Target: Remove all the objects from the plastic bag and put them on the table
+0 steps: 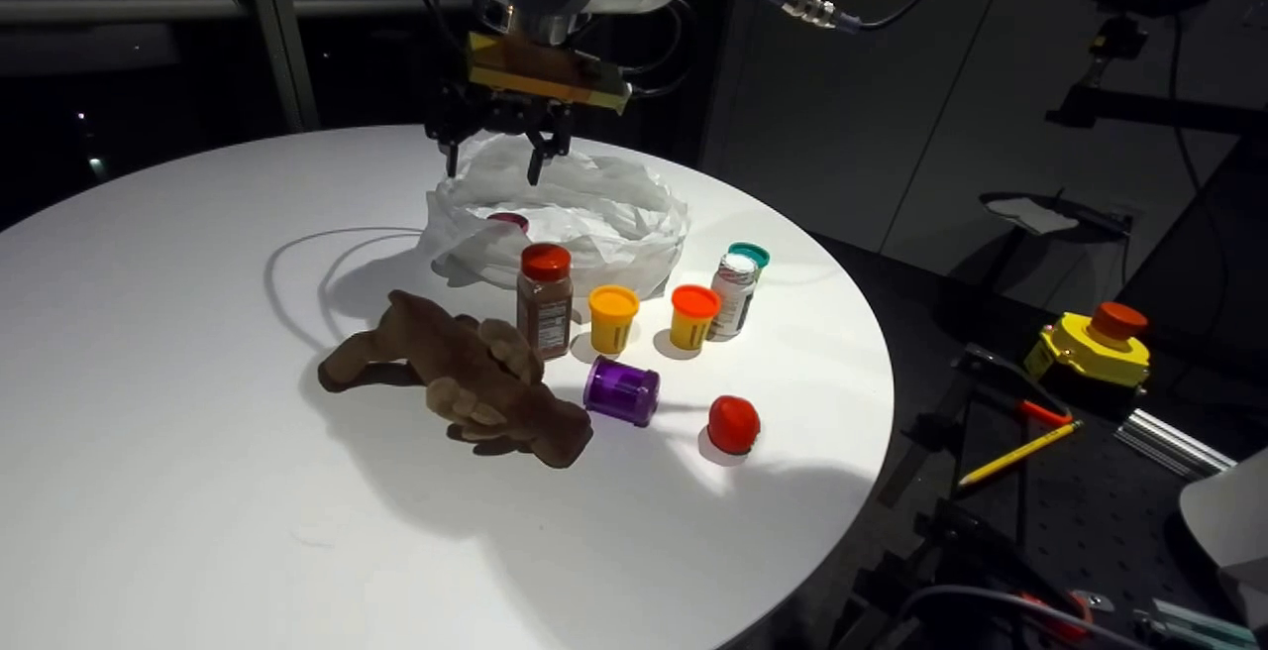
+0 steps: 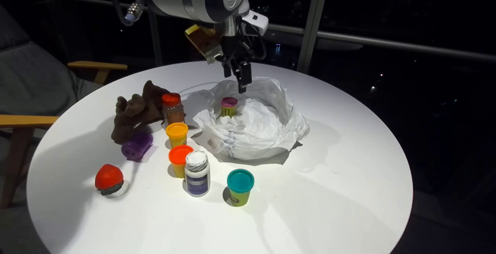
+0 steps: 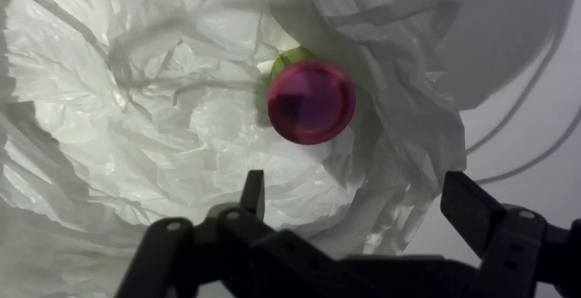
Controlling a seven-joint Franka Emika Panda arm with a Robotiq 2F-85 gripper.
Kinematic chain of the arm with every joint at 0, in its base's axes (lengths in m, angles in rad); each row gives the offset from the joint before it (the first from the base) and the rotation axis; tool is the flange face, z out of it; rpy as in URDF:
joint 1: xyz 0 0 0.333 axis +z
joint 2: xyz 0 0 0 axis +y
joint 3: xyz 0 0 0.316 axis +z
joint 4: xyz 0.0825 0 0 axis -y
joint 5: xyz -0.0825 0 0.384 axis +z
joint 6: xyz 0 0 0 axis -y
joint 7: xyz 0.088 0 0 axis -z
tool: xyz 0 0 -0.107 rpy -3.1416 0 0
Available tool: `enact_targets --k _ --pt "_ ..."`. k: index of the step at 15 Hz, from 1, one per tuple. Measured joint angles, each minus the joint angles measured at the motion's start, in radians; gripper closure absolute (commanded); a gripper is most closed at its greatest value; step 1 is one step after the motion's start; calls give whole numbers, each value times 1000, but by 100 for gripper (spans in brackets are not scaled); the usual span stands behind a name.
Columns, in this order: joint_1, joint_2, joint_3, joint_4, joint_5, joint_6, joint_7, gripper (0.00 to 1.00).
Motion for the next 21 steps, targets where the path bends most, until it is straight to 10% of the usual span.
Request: enact_targets --k 18,21 --pt "90 82 -93 12 -6 -49 319 0" --pt "86 84 -83 20 -5 -50 319 34"
